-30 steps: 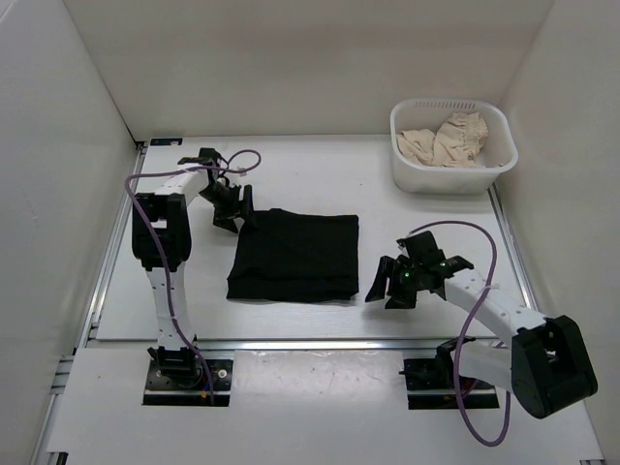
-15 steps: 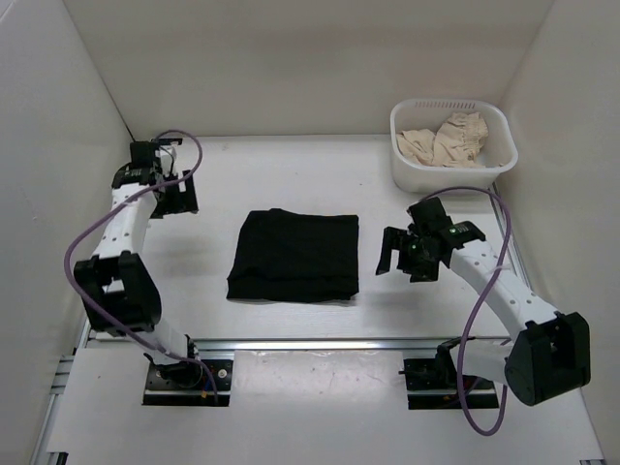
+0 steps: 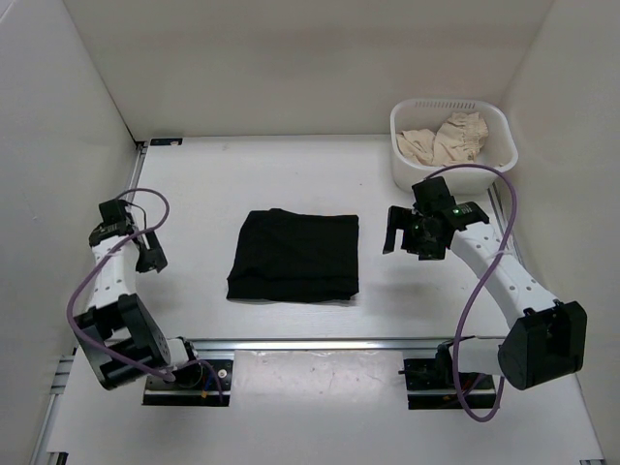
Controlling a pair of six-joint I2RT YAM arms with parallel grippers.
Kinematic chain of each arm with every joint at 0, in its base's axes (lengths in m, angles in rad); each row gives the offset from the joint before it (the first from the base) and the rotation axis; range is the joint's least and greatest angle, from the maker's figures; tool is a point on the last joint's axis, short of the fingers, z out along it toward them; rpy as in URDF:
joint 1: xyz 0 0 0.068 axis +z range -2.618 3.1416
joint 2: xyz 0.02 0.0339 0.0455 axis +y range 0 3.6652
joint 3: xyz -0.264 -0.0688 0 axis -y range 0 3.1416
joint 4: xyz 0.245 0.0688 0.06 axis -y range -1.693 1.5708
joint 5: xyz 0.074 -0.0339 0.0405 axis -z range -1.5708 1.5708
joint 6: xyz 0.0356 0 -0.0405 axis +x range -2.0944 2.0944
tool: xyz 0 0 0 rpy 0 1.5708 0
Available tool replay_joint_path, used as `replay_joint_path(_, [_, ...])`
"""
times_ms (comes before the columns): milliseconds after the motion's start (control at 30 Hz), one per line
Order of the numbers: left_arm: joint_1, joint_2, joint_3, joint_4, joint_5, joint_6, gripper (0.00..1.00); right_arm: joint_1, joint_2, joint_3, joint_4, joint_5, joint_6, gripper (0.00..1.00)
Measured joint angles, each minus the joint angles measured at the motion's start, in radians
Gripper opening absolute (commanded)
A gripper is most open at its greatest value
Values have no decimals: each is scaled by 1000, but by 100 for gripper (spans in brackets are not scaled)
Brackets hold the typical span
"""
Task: Fold and stack the trousers
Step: Fold the trousers
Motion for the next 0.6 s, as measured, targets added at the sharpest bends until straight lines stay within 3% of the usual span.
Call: replay_joint_path(600, [24, -60, 0, 13, 2, 0, 100, 0, 0, 4, -14, 24, -11, 99])
